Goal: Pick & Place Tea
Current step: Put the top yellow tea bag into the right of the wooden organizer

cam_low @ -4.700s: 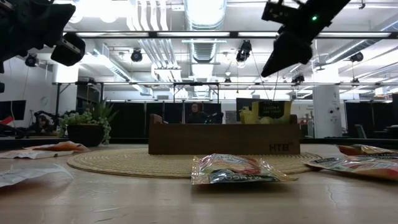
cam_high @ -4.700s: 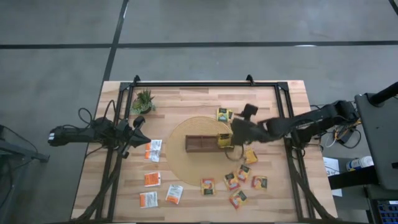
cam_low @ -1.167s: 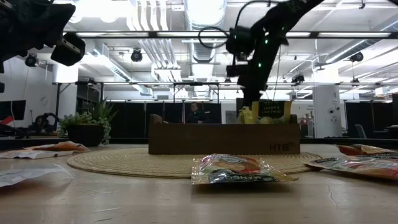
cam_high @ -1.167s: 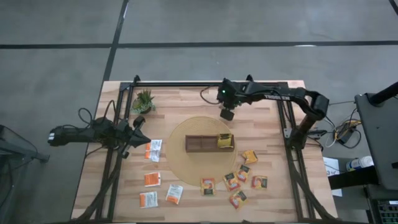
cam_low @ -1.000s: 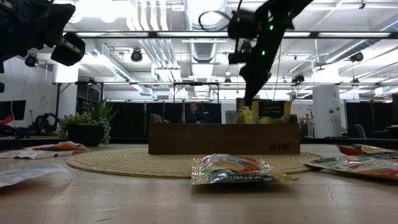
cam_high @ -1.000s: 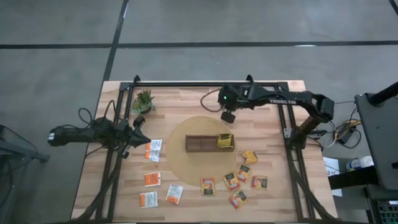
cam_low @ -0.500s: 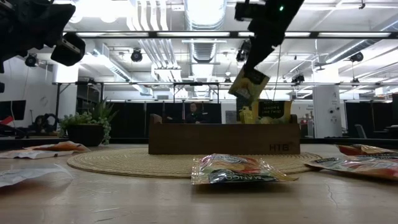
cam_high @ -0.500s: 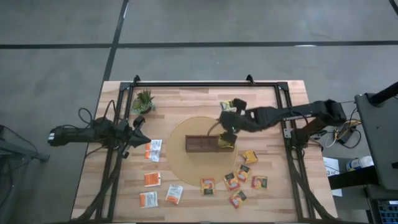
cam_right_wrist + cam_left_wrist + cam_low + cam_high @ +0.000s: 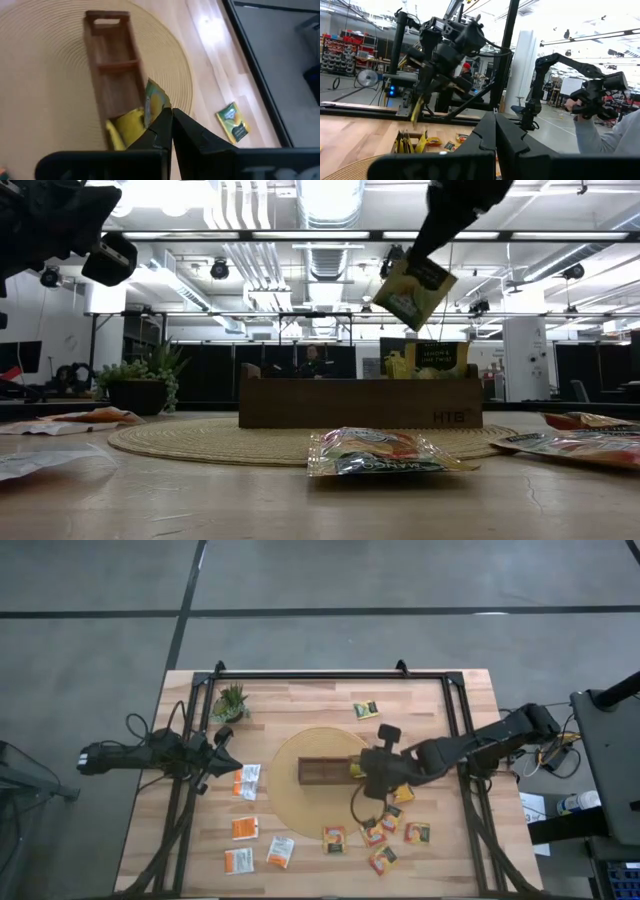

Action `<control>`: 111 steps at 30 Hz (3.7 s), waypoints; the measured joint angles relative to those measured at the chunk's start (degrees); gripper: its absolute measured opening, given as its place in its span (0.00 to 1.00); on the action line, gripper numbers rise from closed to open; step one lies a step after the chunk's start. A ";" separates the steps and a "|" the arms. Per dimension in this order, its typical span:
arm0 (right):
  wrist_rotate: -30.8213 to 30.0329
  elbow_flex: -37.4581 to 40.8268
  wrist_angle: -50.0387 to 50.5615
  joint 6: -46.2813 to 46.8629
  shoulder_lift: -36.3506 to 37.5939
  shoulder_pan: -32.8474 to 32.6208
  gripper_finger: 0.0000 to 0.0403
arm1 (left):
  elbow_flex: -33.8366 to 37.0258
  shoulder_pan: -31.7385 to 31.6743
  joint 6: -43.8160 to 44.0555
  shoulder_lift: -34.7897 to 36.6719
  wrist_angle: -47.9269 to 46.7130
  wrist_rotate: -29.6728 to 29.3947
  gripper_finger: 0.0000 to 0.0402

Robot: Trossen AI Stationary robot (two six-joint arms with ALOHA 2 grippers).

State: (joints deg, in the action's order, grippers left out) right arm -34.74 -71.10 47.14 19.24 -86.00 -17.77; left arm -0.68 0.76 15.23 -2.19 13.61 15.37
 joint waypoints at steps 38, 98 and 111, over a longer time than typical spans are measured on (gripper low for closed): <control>12.43 5.58 -2.93 -0.12 -0.35 4.60 0.02 | 0.00 0.01 -0.01 0.01 0.00 0.00 0.00; 4.74 6.66 -4.60 -4.16 -0.35 6.34 0.22 | 0.02 0.01 -0.01 0.00 0.00 0.00 0.00; 18.18 7.46 -6.15 -5.47 -4.36 11.25 0.02 | 0.00 0.01 0.00 0.02 0.00 -0.01 0.00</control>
State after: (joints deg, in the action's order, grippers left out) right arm -16.56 -63.64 40.99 13.76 -90.35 -6.52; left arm -0.69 0.78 15.24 -2.17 13.61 15.36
